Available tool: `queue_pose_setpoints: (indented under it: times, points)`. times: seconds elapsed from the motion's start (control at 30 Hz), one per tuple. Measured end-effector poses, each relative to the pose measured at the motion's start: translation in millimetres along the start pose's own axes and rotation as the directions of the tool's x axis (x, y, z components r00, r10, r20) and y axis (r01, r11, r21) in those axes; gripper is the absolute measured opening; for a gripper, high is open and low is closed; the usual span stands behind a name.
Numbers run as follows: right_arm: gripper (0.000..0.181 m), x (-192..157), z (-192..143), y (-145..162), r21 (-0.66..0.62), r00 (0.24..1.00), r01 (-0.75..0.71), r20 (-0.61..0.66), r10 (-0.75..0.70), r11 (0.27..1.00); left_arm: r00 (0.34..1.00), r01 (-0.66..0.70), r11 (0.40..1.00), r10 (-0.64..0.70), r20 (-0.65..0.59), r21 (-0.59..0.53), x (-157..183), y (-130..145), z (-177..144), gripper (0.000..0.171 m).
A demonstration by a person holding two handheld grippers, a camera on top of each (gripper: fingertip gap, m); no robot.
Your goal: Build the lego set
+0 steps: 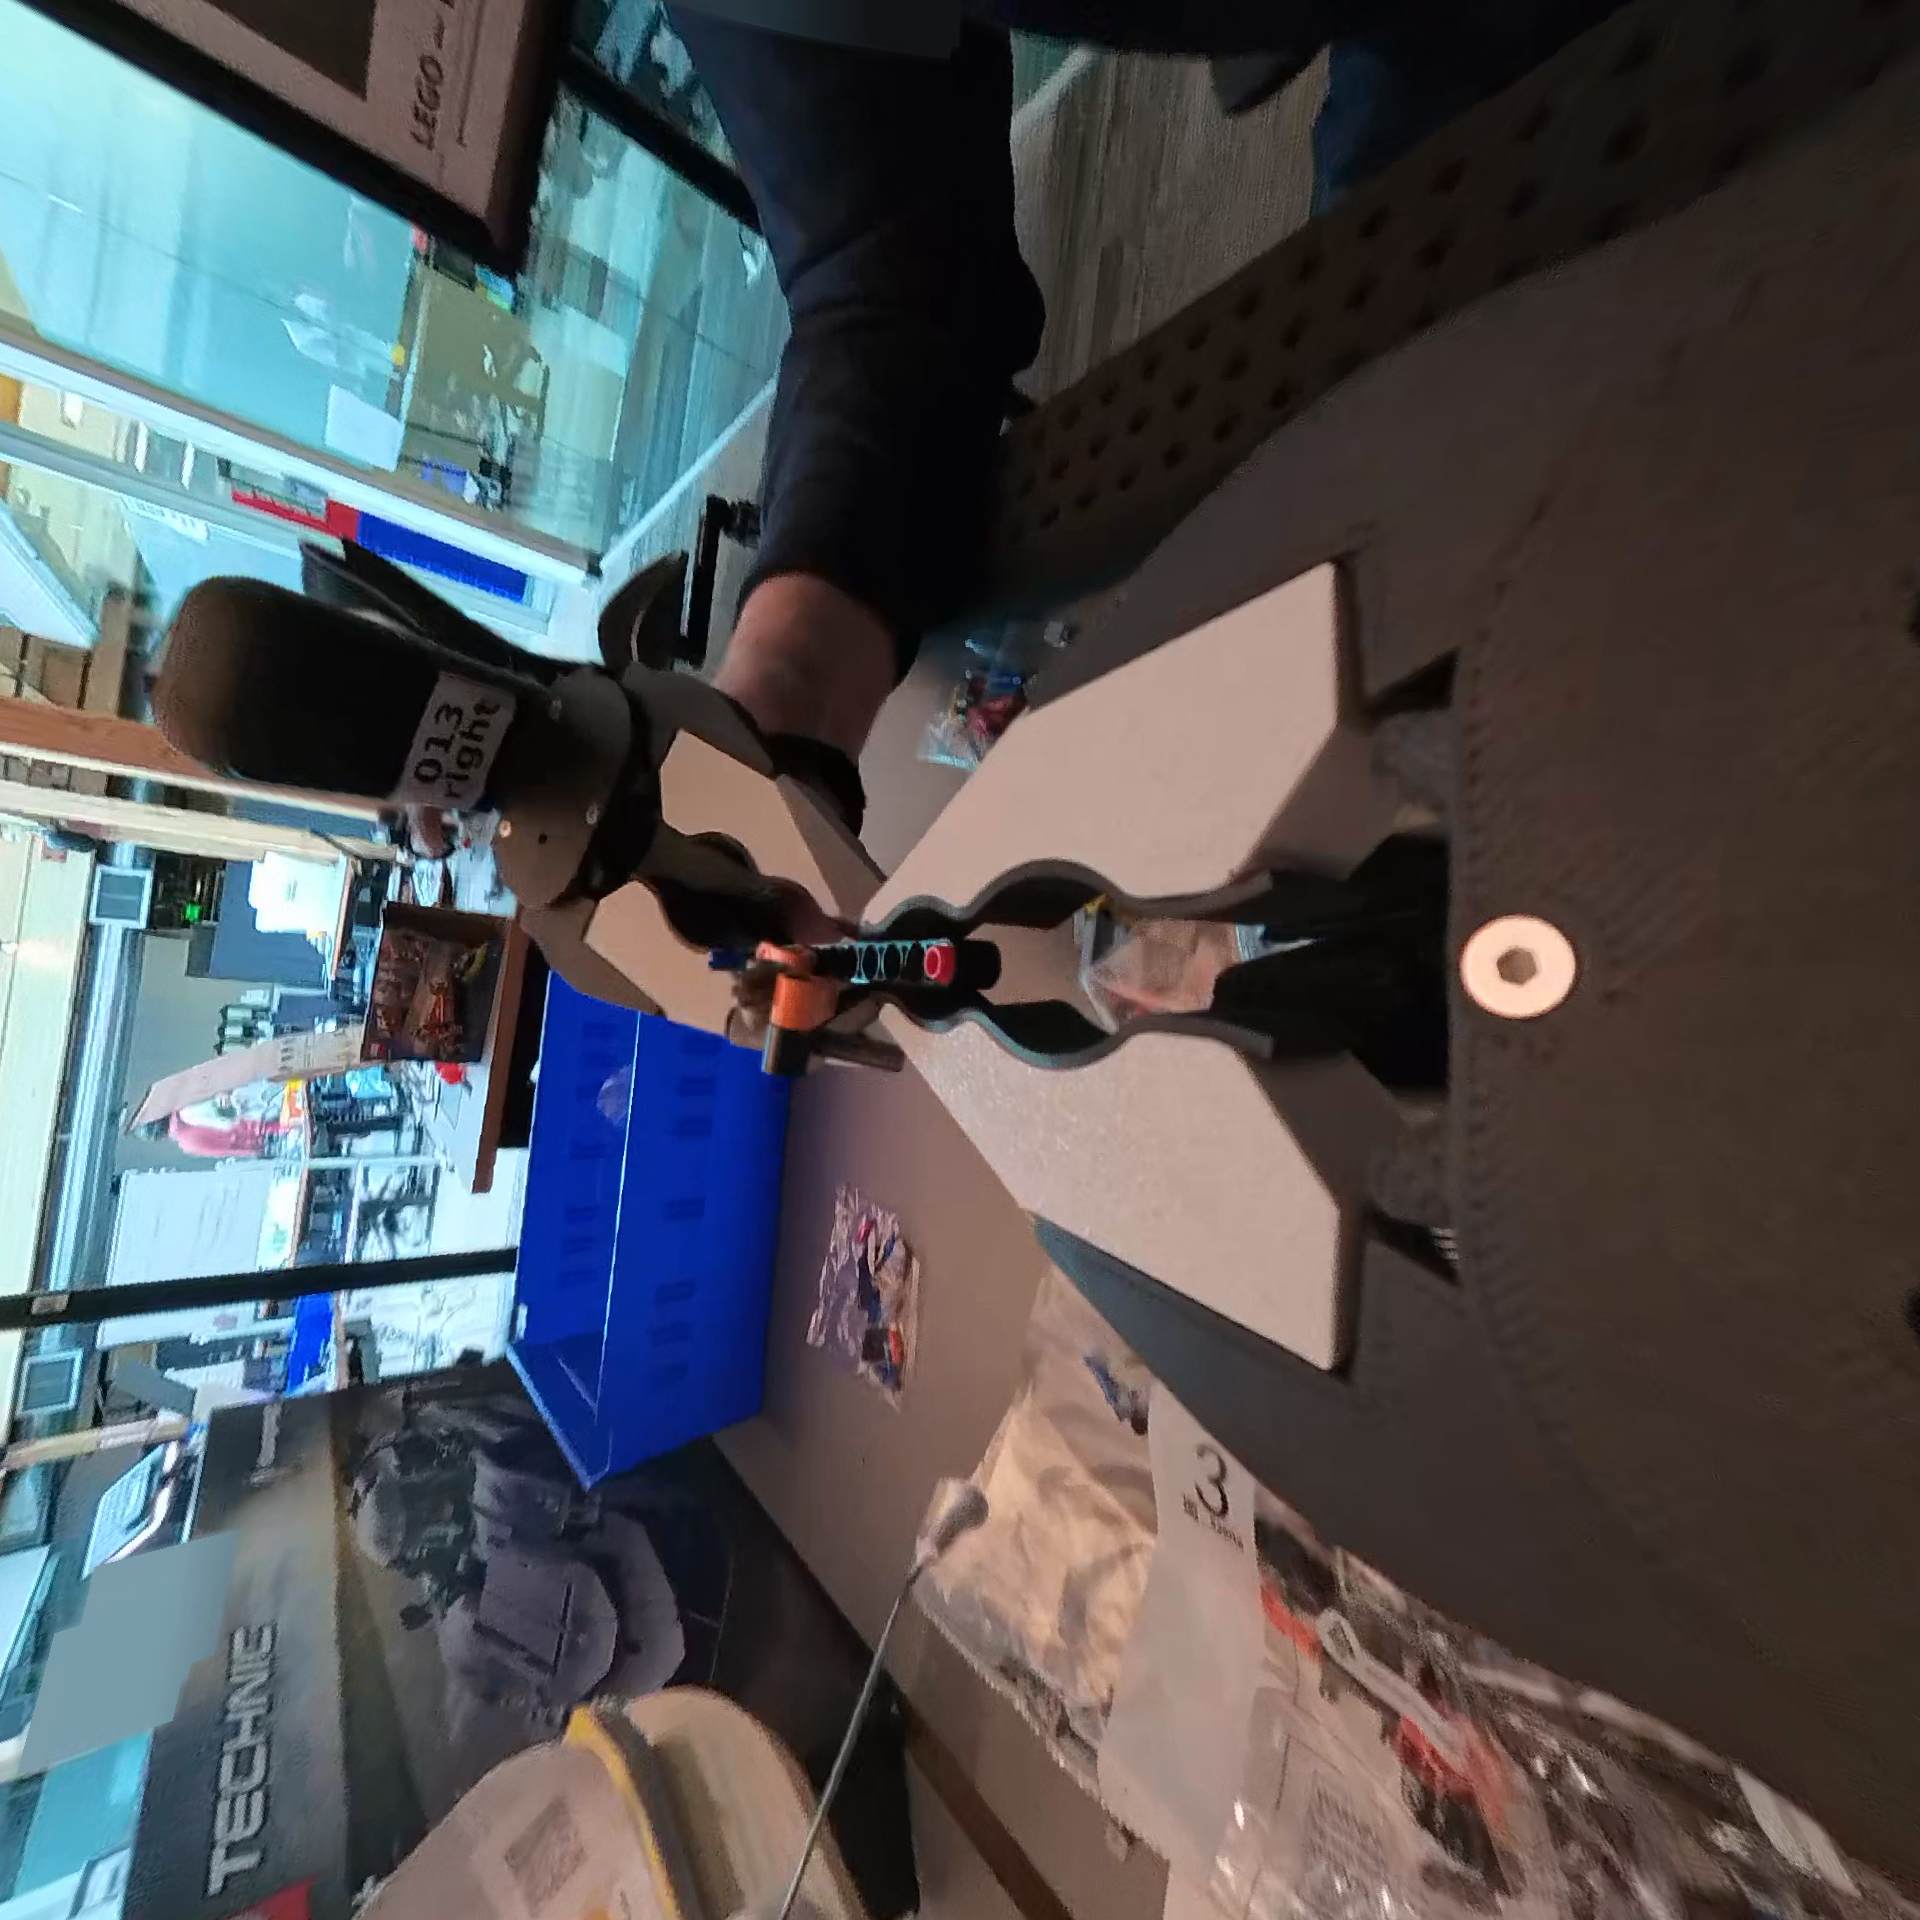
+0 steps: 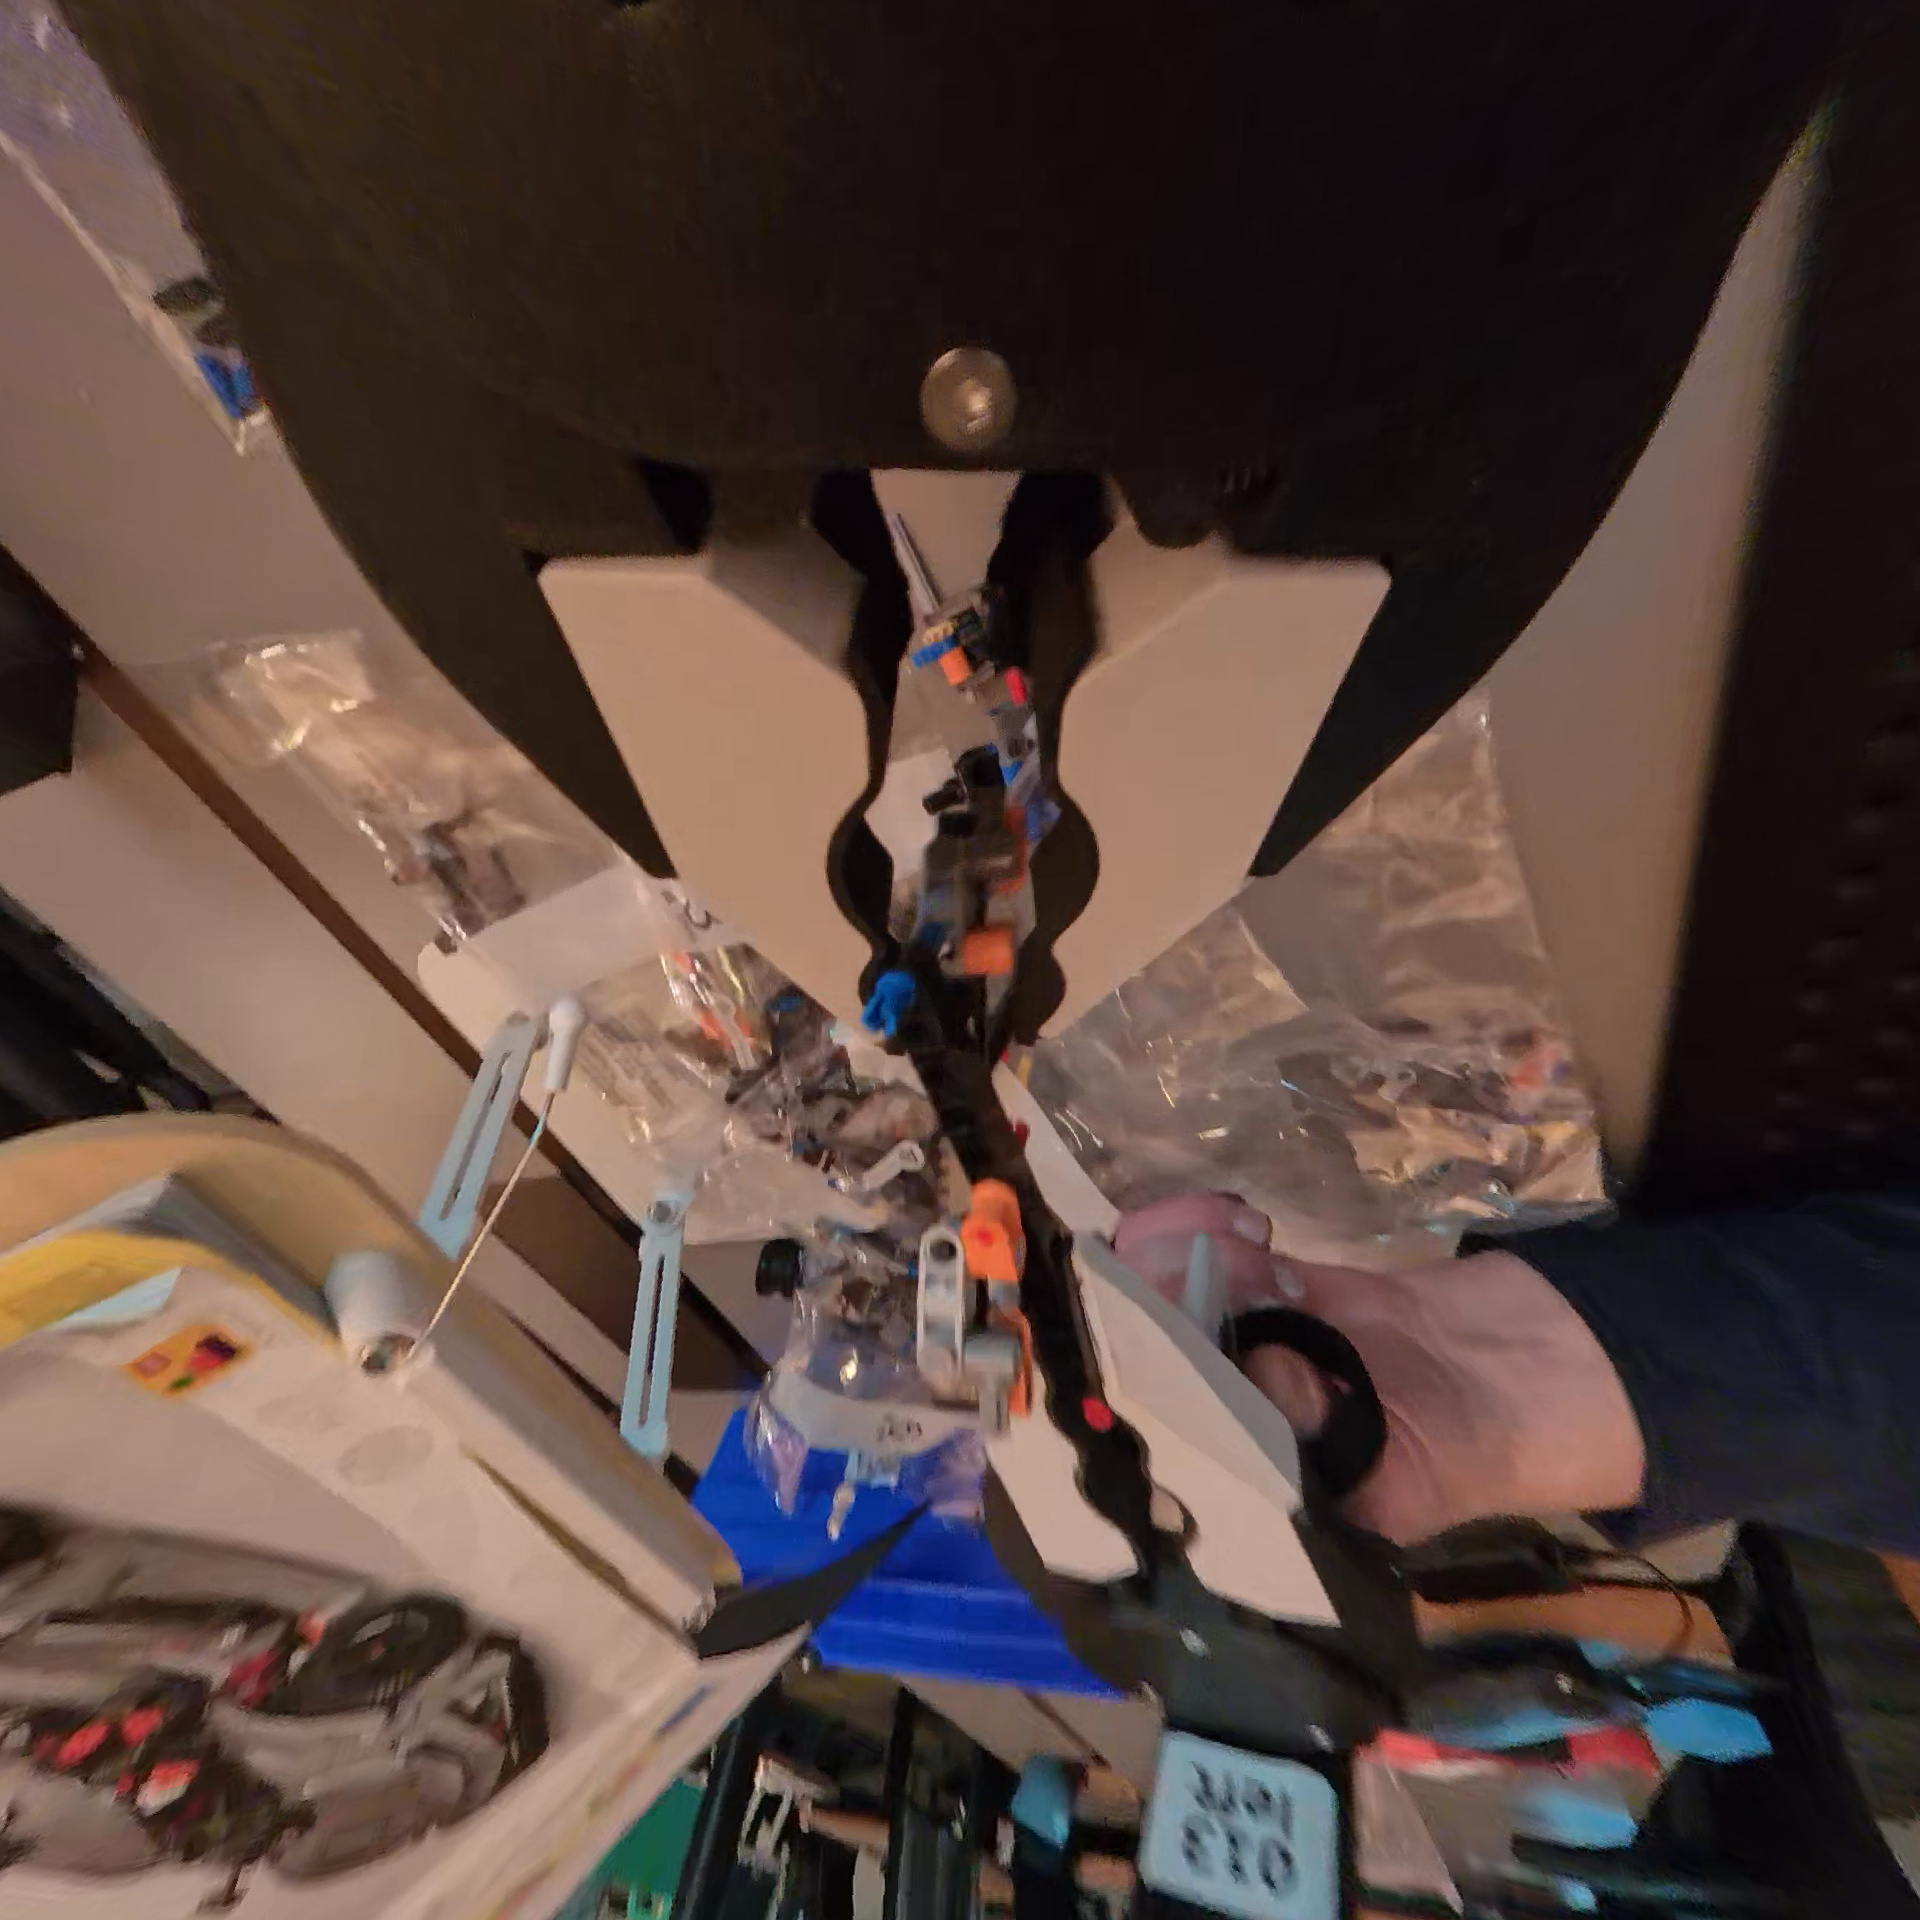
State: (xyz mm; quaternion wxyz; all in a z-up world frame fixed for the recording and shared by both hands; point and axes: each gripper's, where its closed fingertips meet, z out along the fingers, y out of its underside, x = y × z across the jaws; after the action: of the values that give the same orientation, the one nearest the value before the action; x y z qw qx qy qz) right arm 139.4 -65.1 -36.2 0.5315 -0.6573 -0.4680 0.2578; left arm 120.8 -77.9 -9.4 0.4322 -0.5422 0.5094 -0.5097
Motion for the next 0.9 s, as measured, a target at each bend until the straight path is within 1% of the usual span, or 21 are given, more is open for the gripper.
queue_pose_setpoints:
  times: [0.1, 0.13, 0.17, 0.27, 0.33, 0.37, 0.43, 0.47, 0.5, 0.53, 0.57, 0.63, 0.67, 0.7, 0.73, 0.77, 0.83, 0.87, 0.9]
  points:
    - [0.024, -8.1, -0.6, -7.5, 0.040, 0.999, -0.008, 0.046, 0.006, 0.999, 0.993, 0.059, 0.998, -0.055, -0.101, 0.039, 13.3, -3.7, 4.2, 0.006]
    - [0.016, -11.0, 0.8, -6.3, 0.038, 0.998, -0.011, 0.067, 0.008, 0.999, 0.991, 0.063, 0.998, -0.060, -0.120, 0.028, 16.6, -2.0, 7.2, 0.006]
    - [0.004, -16.0, 1.6, -4.8, 0.034, 0.995, -0.008, 0.100, 0.005, 0.999, 0.992, 0.056, 0.998, -0.053, -0.118, 0.020, 17.4, 0.0, 10.1, 0.007]
    - [0.003, -20.7, -1.6, -10.5, 0.053, 0.988, -0.051, 0.147, 0.043, 0.997, 0.985, 0.084, 0.995, -0.075, -0.155, 0.047, 21.1, -3.9, 9.4, 0.006]
    - [0.003, -21.5, -2.6, -12.2, 0.056, 0.984, -0.082, 0.162, 0.072, 0.995, 0.985, 0.080, 0.996, -0.071, -0.158, 0.050, 22.7, -5.1, 9.2, 0.006]
    - [0.003, -21.4, -2.6, -11.5, 0.047, 0.978, -0.122, 0.179, 0.112, 0.991, 0.985, 0.080, 0.996, -0.072, -0.155, 0.047, 22.3, -4.4, 9.5, 0.007]
    - [0.003, -13.0, -0.8, -8.3, 0.040, 0.969, -0.198, 0.161, 0.189, 0.979, 0.987, 0.057, 0.998, -0.055, -0.151, 0.009, 24.0, 2.2, 13.3, 0.007]
    - [0.003, -12.6, -0.6, -8.5, 0.043, 0.958, -0.237, 0.177, 0.226, 0.971, 0.990, 0.028, 1.000, -0.028, -0.136, 0.001, 25.1, 3.4, 16.7, 0.007]
    - [0.003, -11.2, -0.7, -8.2, 0.044, 0.957, -0.244, 0.170, 0.234, 0.969, 0.993, 0.021, 1.000, -0.021, -0.120, -0.004, 24.1, 3.2, 18.9, 0.007]
    - [0.003, -9.7, 0.5, -3.7, 0.016, 0.968, -0.214, 0.140, 0.210, 0.977, 0.995, 0.012, 1.000, -0.013, -0.095, -0.018, 18.5, 4.8, 18.6, 0.006]
    - [0.003, -6.9, 2.2, -0.3, -0.002, 0.974, -0.201, 0.111, 0.199, 0.980, 0.994, 0.025, 0.999, -0.028, -0.101, -0.038, 16.6, 7.5, 16.9, 0.006]
    - [0.003, -8.3, 4.1, -2.6, 0.014, 0.964, -0.235, 0.133, 0.231, 0.972, 0.991, 0.042, 0.999, -0.046, -0.122, -0.035, 20.1, 6.2, 15.4, 0.007]
    - [0.003, -8.6, 2.8, -2.0, 0.006, 0.968, -0.217, 0.128, 0.214, 0.976, 0.991, 0.039, 0.998, -0.045, -0.129, -0.046, 22.7, 8.3, 16.3, 0.007]
    - [0.003, -10.0, 1.3, -2.1, -0.001, 0.979, -0.169, 0.113, 0.168, 0.986, 0.990, 0.038, 0.998, -0.044, -0.132, -0.048, 23.3, 9.4, 17.1, 0.007]
    - [0.003, -16.1, 0.3, -4.6, 0.003, 0.988, -0.099, 0.120, 0.098, 0.995, 0.990, 0.032, 0.999, -0.034, -0.135, -0.022, 23.1, 5.7, 15.8, 0.007]
    - [0.004, -20.8, 0.1, -6.4, 0.001, 0.989, -0.064, 0.131, 0.063, 0.998, 0.990, 0.037, 0.999, -0.038, -0.136, -0.009, 22.2, 2.4, 13.8, 0.006]
    - [0.004, -21.1, 0.9, -4.9, -0.006, 0.988, -0.065, 0.137, 0.065, 0.998, 0.991, 0.051, 0.999, -0.051, -0.124, -0.005, 17.5, 2.8, 11.5, 0.006]
    - [0.004, -22.1, 1.1, -4.2, -0.006, 0.988, -0.058, 0.142, 0.058, 0.998, 0.987, 0.075, 0.997, -0.073, -0.142, 0.006, 18.2, 3.6, 11.8, 0.006]
    - [0.003, -17.3, 1.6, -3.0, -0.012, 0.992, -0.055, 0.110, 0.056, 0.998, 0.983, 0.089, 0.996, -0.087, -0.164, 0.008, 21.6, 4.2, 13.4, 0.006]
